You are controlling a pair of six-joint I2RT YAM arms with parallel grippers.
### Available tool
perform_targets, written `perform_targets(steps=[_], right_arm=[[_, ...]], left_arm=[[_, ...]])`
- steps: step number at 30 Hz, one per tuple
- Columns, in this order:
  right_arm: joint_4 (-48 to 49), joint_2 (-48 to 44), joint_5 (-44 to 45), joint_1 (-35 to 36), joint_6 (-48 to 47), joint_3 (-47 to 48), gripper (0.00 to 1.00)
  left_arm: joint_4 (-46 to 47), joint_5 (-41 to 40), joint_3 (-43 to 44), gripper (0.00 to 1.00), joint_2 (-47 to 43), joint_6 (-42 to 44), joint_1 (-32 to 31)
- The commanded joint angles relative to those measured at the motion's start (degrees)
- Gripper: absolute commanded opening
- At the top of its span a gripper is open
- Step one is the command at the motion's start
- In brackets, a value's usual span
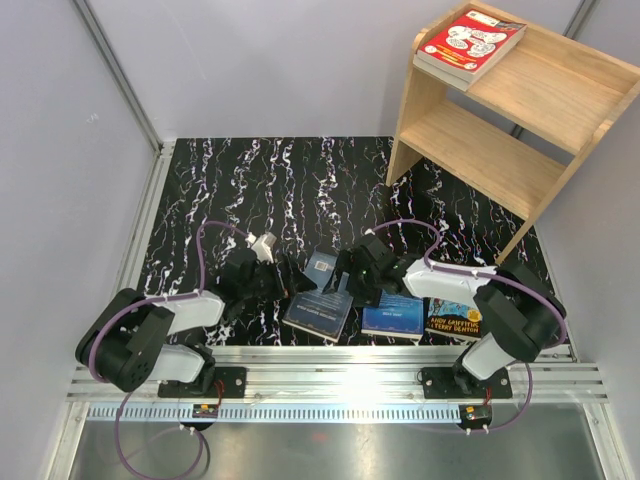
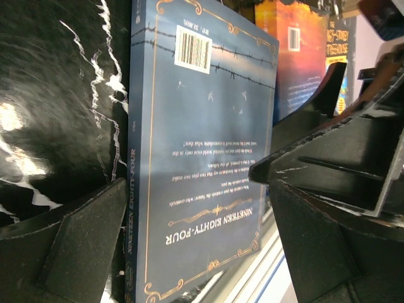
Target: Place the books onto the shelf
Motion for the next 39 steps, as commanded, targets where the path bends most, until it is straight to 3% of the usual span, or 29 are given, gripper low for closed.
perform_targets(steps=[1,5,11,21,36,39], right_arm=[[7.2,4.6,-1.9,0.7,2.3,-0.1,0.95],[6.3,8.5,-1.0,1.0,1.9,2.3,0.94],[9.1,9.0,0.2,1.0,3.1,1.8,0.80],[2.8,3.6,0.1,1.0,1.0,10.7,0.81],[4.6,-0.9,1.7,1.1,2.5,9.9,0.80],[6.4,-0.6,2.5,1.1,3.0,8.4,0.68]], left_arm=[[-1.0,2.0,-0.4,0.97,1.8,0.0,0.2],[-0.8,2.6,-0.3,0.97,2.4,0.1,0.3],[-0.4,3.4,0.0,0.97,3.1,0.2,0.4],[-0.2,3.8,0.3,0.96,3.8,0.2,0.4],[0.0,4.1,0.3,0.96,4.4,0.1,0.4],[0.0,4.0,0.4,0.96,4.5,0.1,0.4]])
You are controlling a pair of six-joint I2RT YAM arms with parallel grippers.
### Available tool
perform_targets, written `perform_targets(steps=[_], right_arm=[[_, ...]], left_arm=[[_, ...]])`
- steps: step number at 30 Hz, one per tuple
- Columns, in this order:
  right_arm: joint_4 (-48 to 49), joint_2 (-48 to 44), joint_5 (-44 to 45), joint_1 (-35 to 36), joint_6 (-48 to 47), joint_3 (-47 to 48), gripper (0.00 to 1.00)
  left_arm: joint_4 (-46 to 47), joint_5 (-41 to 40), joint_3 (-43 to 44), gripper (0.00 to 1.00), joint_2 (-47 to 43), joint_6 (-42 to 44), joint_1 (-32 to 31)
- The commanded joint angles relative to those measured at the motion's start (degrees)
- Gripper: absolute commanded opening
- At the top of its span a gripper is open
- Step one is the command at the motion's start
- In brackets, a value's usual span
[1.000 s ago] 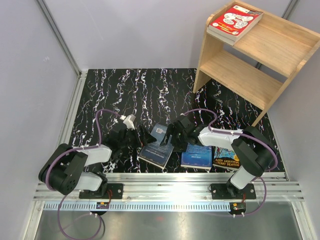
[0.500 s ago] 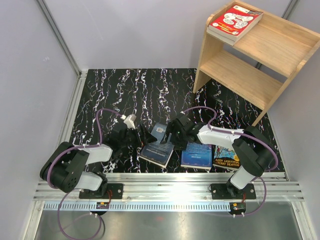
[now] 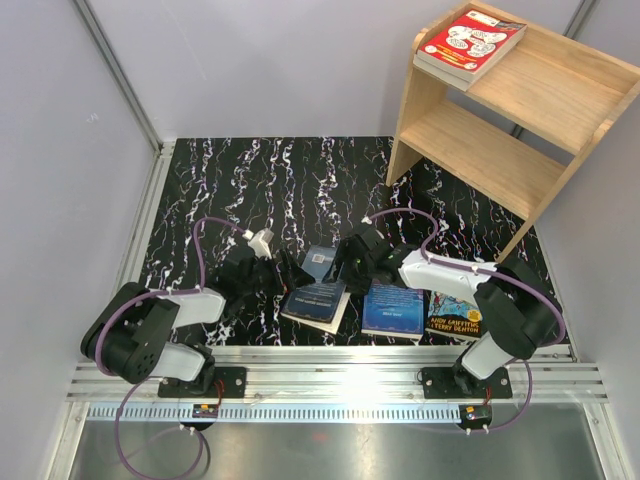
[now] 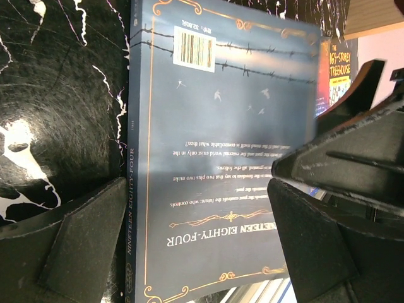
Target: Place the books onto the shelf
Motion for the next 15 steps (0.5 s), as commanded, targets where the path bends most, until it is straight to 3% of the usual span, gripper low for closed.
perform_targets(steps=[1,7,10,11,15], right_arm=[[10.0,-1.8,0.1,1.2,2.1,0.5,0.59],[12.0,3.8,-0.9,2.0,1.5,-1.9,0.38],[15.0,5.1,-1.3,2.6,1.9,-3.3,0.19],[15.4,5.5,-1.3,2.8,2.2,-3.5,0.04],[15.0,3.8,-0.3,3.2,2.1,-3.7,0.00]], left_arm=[[-3.8,5.0,-0.1,0.96,1.9,-1.5,-1.7],[-3.8,5.1,0.1,0.95,2.2,-1.5,-1.7],[-3.8,5.1,0.2,0.95,2.1,-1.5,-1.6],[-3.8,5.1,0.1,0.95,2.2,-1.5,-1.7],[-3.9,5.2,0.1,0.95,2.2,-1.5,-1.7]])
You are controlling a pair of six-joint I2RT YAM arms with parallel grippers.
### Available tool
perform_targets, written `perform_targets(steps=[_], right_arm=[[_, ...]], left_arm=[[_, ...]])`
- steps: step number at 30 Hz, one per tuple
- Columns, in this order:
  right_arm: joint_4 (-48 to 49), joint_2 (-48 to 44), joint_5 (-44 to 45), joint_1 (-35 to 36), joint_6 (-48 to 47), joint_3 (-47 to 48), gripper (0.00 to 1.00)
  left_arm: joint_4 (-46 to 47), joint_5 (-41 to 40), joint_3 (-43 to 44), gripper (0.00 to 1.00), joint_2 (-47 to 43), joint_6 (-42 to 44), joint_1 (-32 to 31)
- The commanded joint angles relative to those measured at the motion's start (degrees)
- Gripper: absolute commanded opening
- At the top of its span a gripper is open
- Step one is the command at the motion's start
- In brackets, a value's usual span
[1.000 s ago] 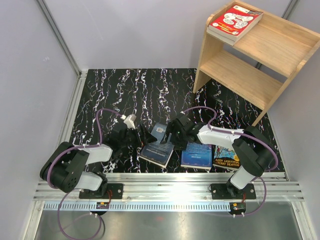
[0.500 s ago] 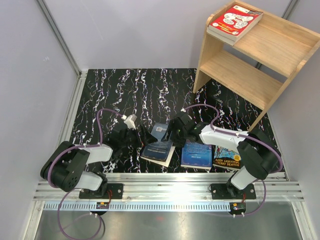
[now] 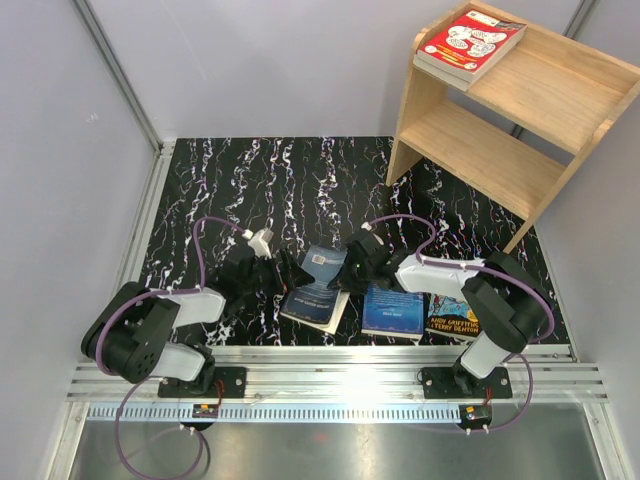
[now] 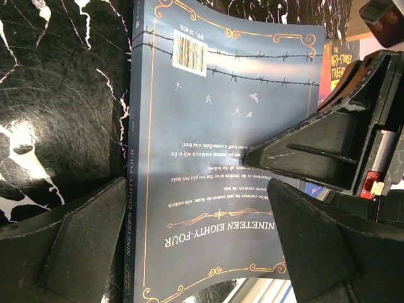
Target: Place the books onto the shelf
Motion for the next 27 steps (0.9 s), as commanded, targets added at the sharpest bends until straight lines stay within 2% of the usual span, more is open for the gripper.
perform_targets(steps=[1,2,9,13,17,21,22,23,25,26,27], right_arm=[[6.6,-0.3,0.0,3.0,1.2,0.1,0.00],[5.9,-2.6,1.9,3.0,0.6,0.5,0.00],[-17.0,-17.6,13.3,3.0,-6.3,10.1,0.00],[-26.7,-23.1,19.0,2.9,-12.4,22.5,0.00],[-34.4,-23.7,23.7,2.9,-17.7,35.7,0.00],[-41.6,-20.2,29.8,1.4,-26.5,52.9,0.00],[-42.9,-17.4,30.4,0.7,-30.6,61.4,0.00],[-45.5,-15.7,30.1,-2.5,-32.5,70.7,0.00],[-47.8,-10.8,27.4,-7.2,-36.5,79.8,0.00],[-49.0,-8.9,24.0,-12.2,-37.3,84.5,0.00],[-51.3,-7.0,22.9,-14.6,-38.2,94.3,0.00]], left_arm=[[-4.1,5.4,0.0,0.95,1.9,-1.6,-1.6],[-4.1,5.4,0.0,0.96,1.8,-1.6,-1.6],[0.2,4.6,-4.9,0.99,-4.3,-2.3,-0.9],[2.3,3.2,-8.7,0.99,-10.6,-2.5,-0.6],[2.5,1.7,-10.8,0.99,-15.6,-2.8,-0.6],[3.0,1.9,-11.2,0.99,-16.0,-2.6,-0.6],[3.2,2.4,-11.1,0.99,-15.7,-2.7,-0.5],[3.5,2.5,-11.1,0.99,-15.4,-2.6,-0.5],[3.9,2.8,-11.2,0.99,-15.1,-2.7,-0.5],[3.9,2.8,-11.2,0.99,-15.1,-2.7,-0.6],[4.0,2.7,-11.3,0.99,-15.2,-2.7,-0.5]])
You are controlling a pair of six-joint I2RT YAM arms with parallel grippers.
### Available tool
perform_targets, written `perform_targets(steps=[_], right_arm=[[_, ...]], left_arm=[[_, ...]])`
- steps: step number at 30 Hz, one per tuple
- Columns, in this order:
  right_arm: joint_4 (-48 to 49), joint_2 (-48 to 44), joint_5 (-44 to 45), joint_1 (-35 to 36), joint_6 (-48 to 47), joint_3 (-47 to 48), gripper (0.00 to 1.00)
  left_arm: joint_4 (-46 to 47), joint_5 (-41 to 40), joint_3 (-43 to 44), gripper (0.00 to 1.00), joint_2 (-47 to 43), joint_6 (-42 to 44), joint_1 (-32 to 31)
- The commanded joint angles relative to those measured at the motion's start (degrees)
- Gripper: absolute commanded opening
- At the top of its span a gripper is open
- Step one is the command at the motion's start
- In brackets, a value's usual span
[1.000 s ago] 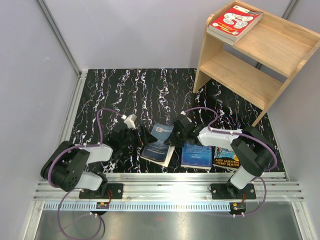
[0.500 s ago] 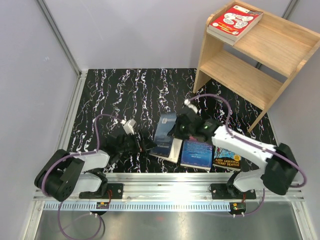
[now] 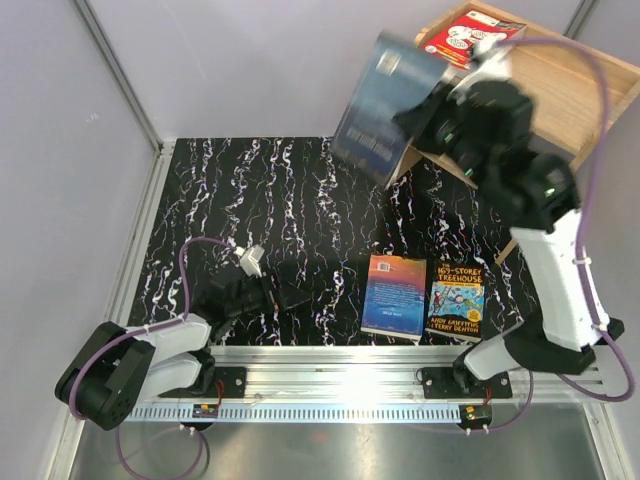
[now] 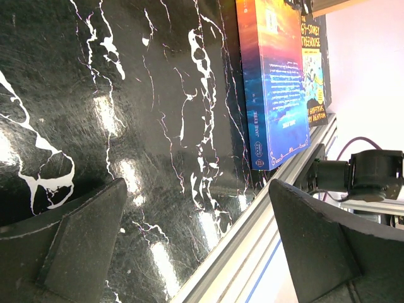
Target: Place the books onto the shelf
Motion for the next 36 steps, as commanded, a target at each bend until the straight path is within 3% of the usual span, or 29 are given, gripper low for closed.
perform_targets(steps=[1,3,4,9,13,21,27,36], right_arm=[[-3.6,7.7,-0.2,-9.3,-9.6,21.3,0.00],[-5.8,11.6,0.0,-12.5,-11.4,33.7,0.00],[-5.3,13.3,0.5,-13.2,-12.7,35.3,0.00],[6.7,9.4,0.8,-18.4,-13.5,22.5,0.00],[6.6,14.6,-2.4,-27.1,-11.7,25.2,0.00],[11.7,23.2,-17.4,-44.0,-2.5,28.3,0.00],[14.0,28.8,-24.5,-45.6,1.6,27.8,0.00],[18.5,29.4,-23.3,-46.9,6.0,26.2,0.00]], left_arm=[[3.5,0.3,-0.5,0.99,-0.1,0.4,0.1],[3.9,0.2,-1.0,0.99,-0.4,0.4,0.1],[4.1,0.2,-1.0,0.99,-0.5,0.2,0.0],[5.0,0.9,-1.2,0.99,0.0,0.2,0.0],[5.3,1.5,-1.2,0.99,0.5,0.1,0.1],[5.9,1.2,-2.4,0.99,-0.7,-0.3,0.1],[6.4,1.3,-2.3,0.99,-0.4,-0.7,0.0],[7.1,0.5,-3.7,0.99,-2.2,-1.7,0.1]])
